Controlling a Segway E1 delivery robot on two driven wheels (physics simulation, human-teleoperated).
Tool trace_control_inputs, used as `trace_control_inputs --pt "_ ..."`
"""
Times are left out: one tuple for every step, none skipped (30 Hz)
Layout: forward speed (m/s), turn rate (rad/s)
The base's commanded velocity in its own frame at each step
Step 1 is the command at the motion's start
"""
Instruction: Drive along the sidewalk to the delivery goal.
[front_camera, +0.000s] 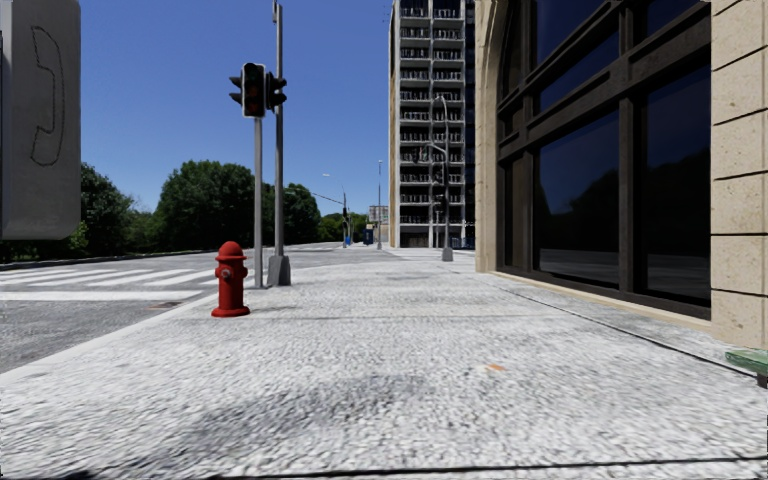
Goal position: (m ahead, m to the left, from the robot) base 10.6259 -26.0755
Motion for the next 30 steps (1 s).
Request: trace_control_inputs --pt "1.99 0.00" --pt "1.99 0.00" --pt "1.99 0.00" --pt "1.99 0.00" --pt "1.99 0.00" --pt "1.99 0.00" --pt "1.99 0.00" --pt "1.99 -0.28" --pt "1.99 -0.28" --pt "1.99 -0.71" --pt "1.99 -1.20" --pt "1.99 -1.20" --pt "1.99 -1.20" --pt "1.99 -1.13" --pt "1.99 -0.04" --pt "1.99 0.00" --pt "1.99 0.00" --pt "1.99 0.00" --pt "1.99 0.00" --pt "1.99 0.00" --pt "1.99 0.00" --pt "1.99 0.00" --pt "1.99 0.00" --pt "1.99 0.00" --pt "1.99 0.00" --pt "1.99 0.00" --pt "1.99 0.00" --pt "1.99 0.00" --pt "1.99 0.00" --pt "1.99 0.00"
